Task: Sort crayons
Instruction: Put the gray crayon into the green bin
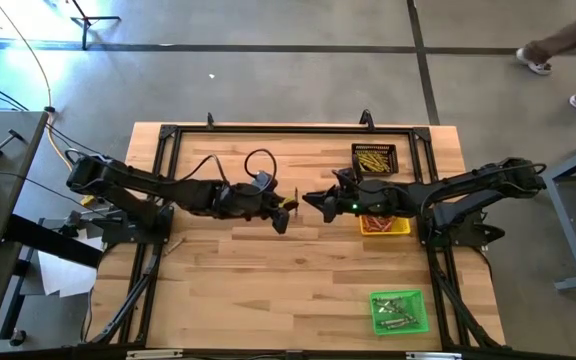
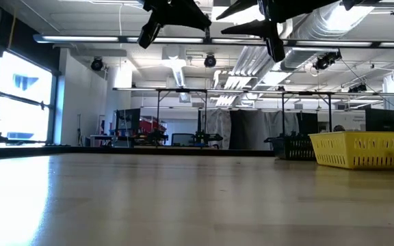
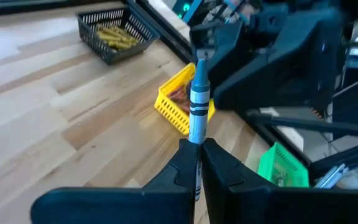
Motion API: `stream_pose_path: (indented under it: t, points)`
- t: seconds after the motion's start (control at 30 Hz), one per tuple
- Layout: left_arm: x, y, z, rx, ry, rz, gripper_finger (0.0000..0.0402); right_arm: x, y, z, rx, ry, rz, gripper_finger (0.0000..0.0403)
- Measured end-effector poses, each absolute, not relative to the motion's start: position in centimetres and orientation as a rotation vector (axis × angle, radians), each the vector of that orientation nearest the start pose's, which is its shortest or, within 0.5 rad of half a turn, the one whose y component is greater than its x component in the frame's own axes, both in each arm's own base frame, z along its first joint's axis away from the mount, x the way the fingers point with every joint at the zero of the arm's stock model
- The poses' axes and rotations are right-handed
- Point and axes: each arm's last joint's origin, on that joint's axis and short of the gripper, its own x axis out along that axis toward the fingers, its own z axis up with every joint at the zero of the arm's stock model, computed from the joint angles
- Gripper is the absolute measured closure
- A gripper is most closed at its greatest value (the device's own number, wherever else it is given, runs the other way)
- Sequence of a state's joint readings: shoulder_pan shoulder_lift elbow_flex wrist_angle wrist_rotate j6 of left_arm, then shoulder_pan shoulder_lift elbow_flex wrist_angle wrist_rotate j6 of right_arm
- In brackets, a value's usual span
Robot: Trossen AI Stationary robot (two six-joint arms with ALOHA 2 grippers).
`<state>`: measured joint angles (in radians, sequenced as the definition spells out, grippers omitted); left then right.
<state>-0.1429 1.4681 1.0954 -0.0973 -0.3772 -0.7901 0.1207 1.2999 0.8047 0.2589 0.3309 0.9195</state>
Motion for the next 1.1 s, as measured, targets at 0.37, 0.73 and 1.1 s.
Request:
stream_pose_path:
  t: [0.37, 0.73, 1.1]
  points:
    - [32.58, -3.39, 29.06, -0.664, 0.337, 0.407, 0.0401, 28.62, 2.52, 27.79, 0.875, 0.060, -0.273, 0.0308]
    - [32.72, -3.42, 29.36, -0.696, 0.301, 0.398, 0.0401, 28.60, 2.42, 27.76, 0.867, 0.046, -0.306, 0.0308]
    - [33.13, -3.49, 29.05, -0.709, 0.294, 0.394, 0.0401, 28.62, 2.42, 27.81, 0.868, 0.039, -0.304, 0.0308]
